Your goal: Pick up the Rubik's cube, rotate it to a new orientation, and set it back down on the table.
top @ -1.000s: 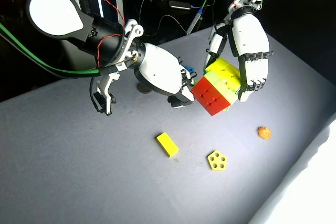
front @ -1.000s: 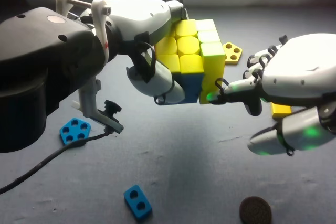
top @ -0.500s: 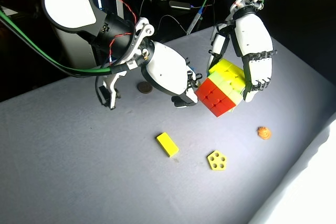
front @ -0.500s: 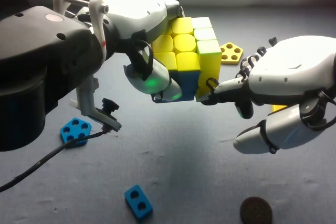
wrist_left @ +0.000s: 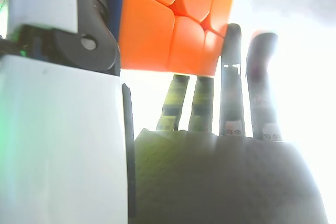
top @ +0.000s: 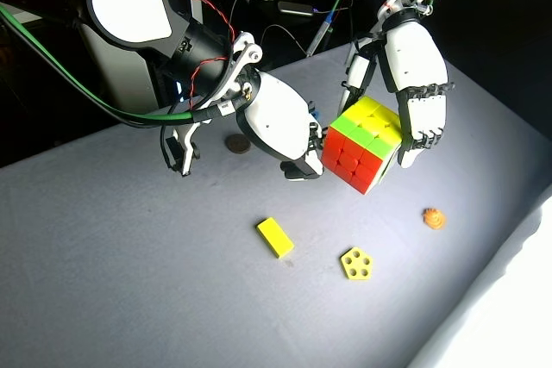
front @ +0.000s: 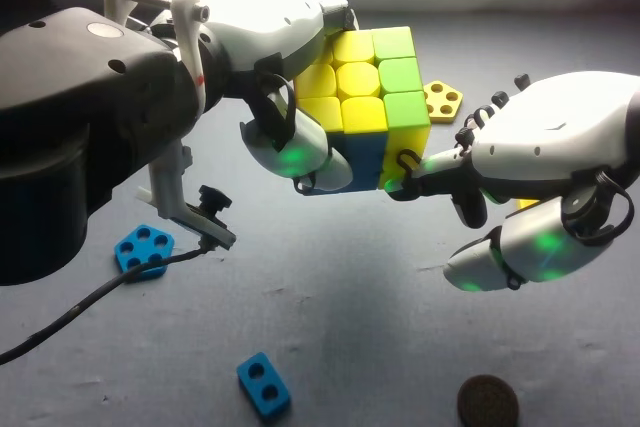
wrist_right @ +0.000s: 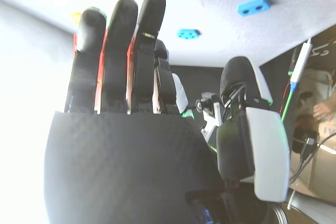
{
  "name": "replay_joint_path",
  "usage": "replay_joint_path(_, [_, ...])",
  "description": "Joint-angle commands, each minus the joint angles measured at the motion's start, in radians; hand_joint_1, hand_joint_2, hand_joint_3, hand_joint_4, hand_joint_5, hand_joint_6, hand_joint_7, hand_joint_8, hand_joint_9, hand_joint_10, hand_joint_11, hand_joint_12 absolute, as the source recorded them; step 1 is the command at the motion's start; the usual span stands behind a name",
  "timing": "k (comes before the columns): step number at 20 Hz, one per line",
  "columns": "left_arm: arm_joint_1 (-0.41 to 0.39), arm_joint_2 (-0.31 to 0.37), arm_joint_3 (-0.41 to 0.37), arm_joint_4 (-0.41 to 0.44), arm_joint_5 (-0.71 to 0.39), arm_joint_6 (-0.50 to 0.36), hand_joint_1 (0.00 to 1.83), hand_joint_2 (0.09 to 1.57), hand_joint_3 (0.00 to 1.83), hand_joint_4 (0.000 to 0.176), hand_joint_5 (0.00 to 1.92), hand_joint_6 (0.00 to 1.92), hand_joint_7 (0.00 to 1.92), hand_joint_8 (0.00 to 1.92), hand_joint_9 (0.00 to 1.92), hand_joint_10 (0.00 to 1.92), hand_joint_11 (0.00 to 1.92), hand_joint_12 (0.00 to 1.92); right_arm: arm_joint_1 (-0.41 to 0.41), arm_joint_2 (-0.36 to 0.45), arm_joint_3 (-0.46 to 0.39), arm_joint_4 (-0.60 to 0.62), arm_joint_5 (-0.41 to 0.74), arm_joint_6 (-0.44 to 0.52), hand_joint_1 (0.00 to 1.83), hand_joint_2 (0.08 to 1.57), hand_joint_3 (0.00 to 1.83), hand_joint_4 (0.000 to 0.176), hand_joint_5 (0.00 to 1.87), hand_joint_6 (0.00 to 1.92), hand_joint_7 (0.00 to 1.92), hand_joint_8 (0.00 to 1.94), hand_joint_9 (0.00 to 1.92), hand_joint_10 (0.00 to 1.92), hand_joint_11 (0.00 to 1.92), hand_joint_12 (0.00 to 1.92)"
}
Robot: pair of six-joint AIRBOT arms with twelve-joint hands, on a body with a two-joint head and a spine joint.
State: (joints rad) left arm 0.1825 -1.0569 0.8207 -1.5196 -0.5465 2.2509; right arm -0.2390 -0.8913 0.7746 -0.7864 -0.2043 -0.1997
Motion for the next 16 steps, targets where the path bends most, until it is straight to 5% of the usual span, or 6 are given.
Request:
replay_joint_path(1, [-0.014,0.004,-0.006,0.039,0.030,-0.012,1.20,1.28,0.26,0.000,0.50,1.80,0.47,1.83,0.46,1.85,0.33,1.92,0.020,0.022,-0.006,-0.015,0.071,0.021,0.26,1.24,0.00,0.000,0.17,0.01,0.60,0.80,0.43,1.54,0.25,1.92])
replay_joint_path(5, [-0.015,0.004,-0.006,0.039,0.030,-0.012,1.22,1.26,0.32,0.000,0.48,1.84,0.45,1.87,0.45,1.86,0.33,1.92,0.021,0.188,-0.115,-0.015,0.195,0.037,0.24,1.24,0.00,0.000,0.16,0.00,0.60,0.80,0.43,1.54,0.25,1.92])
replay_joint_path(7, [-0.016,0.005,-0.006,0.039,0.030,-0.012,1.05,1.27,0.23,0.024,0.55,1.71,0.51,1.78,0.41,1.92,0.35,1.92,0.029,0.264,-0.155,-0.015,0.203,0.037,0.24,1.24,0.00,0.000,0.15,0.00,0.61,0.80,0.44,1.53,0.25,1.92])
replay_joint_path(14, [-0.005,0.020,-0.006,0.051,0.035,-0.012,1.06,1.27,0.22,0.022,0.56,1.69,0.52,1.78,0.44,1.92,0.38,1.92,0.055,0.325,-0.149,-0.015,0.136,0.032,0.22,1.24,0.00,0.000,0.18,0.01,0.58,0.80,0.42,1.53,0.23,1.92])
replay_joint_path(15, [0.001,0.022,-0.003,0.061,0.039,-0.015,1.04,1.29,0.22,0.020,0.55,1.70,0.50,1.81,0.41,1.92,0.34,1.92,0.058,0.325,-0.145,-0.015,0.137,0.027,0.22,1.23,0.00,0.000,0.19,0.01,0.54,0.75,0.39,1.47,0.19,1.92])
replay_joint_path(16, [0.013,0.026,0.003,0.091,0.047,-0.040,1.05,1.29,0.21,0.016,0.56,1.68,0.50,1.81,0.41,1.92,0.32,1.92,0.060,0.325,-0.142,-0.015,0.148,0.023,0.18,1.23,0.00,0.000,0.22,0.01,0.44,0.42,0.30,1.10,0.02,1.78])
